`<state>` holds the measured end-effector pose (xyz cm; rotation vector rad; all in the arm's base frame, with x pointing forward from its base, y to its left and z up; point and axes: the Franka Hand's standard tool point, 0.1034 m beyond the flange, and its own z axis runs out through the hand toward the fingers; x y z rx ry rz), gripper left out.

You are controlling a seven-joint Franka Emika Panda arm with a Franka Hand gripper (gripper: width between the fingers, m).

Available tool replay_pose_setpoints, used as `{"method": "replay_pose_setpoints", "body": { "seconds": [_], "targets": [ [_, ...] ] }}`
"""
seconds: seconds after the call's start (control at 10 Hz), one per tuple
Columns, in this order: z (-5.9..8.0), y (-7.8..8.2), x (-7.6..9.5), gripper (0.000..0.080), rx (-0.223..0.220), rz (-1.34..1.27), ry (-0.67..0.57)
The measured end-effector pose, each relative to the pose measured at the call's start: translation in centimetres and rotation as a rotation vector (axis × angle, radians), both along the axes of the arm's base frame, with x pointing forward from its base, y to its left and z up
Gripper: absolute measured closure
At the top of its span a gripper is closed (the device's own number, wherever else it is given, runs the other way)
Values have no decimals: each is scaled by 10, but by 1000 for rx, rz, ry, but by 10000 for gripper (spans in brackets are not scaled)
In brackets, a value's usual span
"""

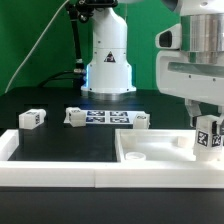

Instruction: Assemble one leg

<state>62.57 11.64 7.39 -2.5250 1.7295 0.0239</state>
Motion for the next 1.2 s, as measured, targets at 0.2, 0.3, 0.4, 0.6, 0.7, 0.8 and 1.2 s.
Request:
{"method": "replay_pose_setpoints", "body": {
  "seconds": [0.2, 0.3, 0.4, 0.6, 0.7, 0.8, 1.2],
  "targets": [
    [0, -1, -1, 508, 14, -199, 8],
    [0, -1, -1, 508, 28, -327, 20],
    [0, 1, -1, 508, 31, -426, 27],
    [1, 2, -1, 508, 37, -591, 39],
    [1, 2, -1, 508, 39, -635, 42],
    [1, 2, 0, 508, 48, -716, 51],
    [1, 1, 0, 508, 79, -786, 64]
  ]
}}
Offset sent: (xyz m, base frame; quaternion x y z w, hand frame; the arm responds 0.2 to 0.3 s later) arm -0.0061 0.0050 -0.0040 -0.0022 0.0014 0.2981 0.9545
